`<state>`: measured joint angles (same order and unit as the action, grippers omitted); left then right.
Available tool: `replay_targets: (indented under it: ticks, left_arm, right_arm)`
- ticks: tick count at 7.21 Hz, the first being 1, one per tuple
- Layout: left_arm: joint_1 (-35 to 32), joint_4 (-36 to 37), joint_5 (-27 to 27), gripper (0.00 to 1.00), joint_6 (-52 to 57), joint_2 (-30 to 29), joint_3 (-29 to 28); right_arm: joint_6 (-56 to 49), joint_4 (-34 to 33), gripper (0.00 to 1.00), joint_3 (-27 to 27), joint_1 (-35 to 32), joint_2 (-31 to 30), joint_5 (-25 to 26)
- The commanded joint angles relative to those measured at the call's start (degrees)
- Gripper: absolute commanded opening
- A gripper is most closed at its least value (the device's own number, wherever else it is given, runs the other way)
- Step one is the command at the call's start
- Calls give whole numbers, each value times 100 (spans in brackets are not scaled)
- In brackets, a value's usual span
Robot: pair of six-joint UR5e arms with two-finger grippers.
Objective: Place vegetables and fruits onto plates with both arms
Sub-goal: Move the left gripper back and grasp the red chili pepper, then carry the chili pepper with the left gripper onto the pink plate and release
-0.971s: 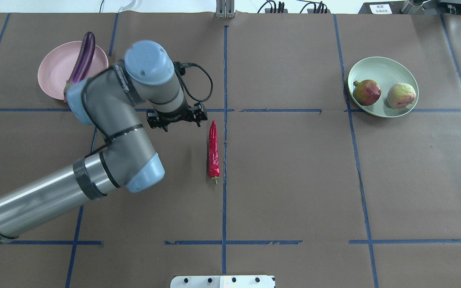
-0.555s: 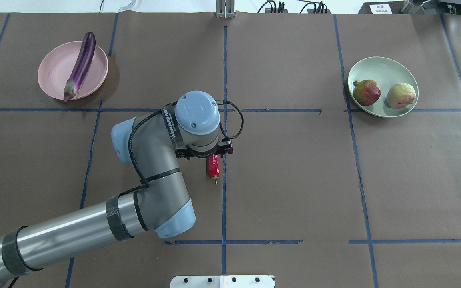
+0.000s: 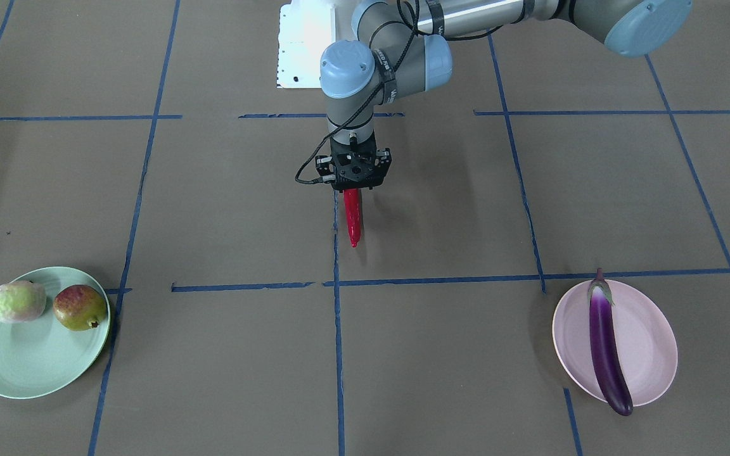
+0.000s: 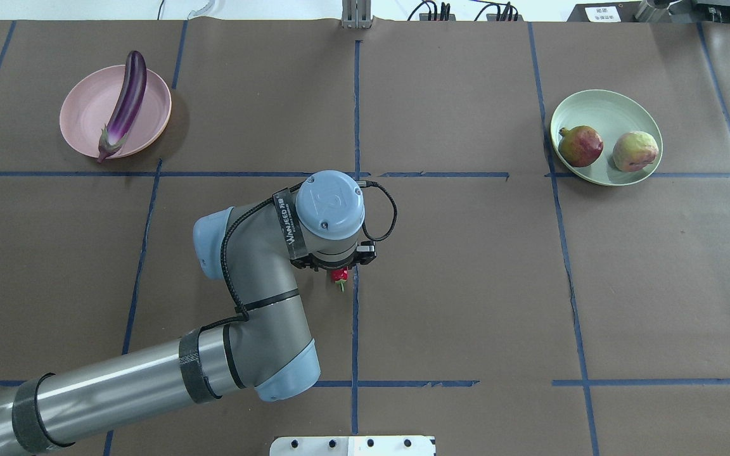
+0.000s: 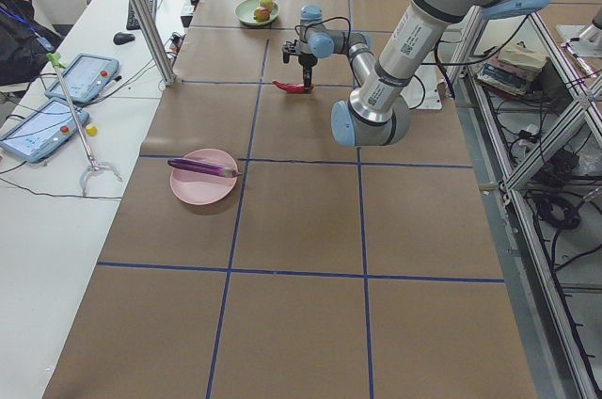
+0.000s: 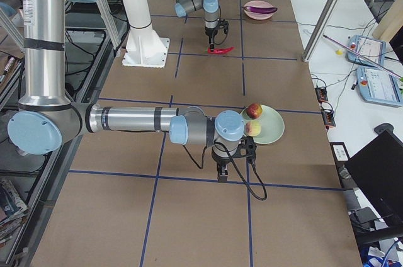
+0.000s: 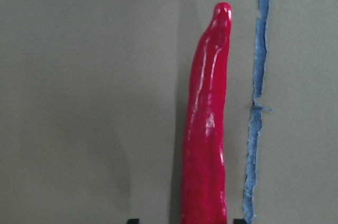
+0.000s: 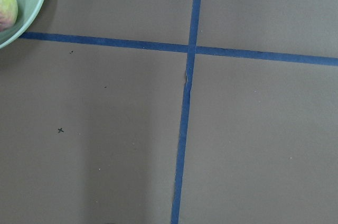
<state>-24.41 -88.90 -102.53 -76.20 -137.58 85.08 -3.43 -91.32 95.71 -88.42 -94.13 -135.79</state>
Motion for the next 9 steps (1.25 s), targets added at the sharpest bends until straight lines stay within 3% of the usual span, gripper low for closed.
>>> replay_targets:
  ticks: [1,3,4,5,6,8,9]
  left_arm:
    - [33,-40,-4,59,0,3,0]
    - [67,-58,-4,55,0,21,-18]
    - [68,-66,-4,42,0,21,-18]
    - [68,-58,-4,11,0,21,0]
    - [16,-14,-21,2,9,29,87]
    - [-632,13,-161,1,44,204,368]
    - [-1210,-40,-701,1,174,562,378]
  right_arm:
    - [0,0,100,0,0,0,0]
    - [-8,0,100,0,-8,0,0]
    - [0,0,100,0,0,0,0]
    - [0,0,100,0,0,0,0]
    - [0,0,100,0,0,0,0]
    - [0,-9,100,-18,0,0,0]
    - [-8,0,100,-52,0,0,0]
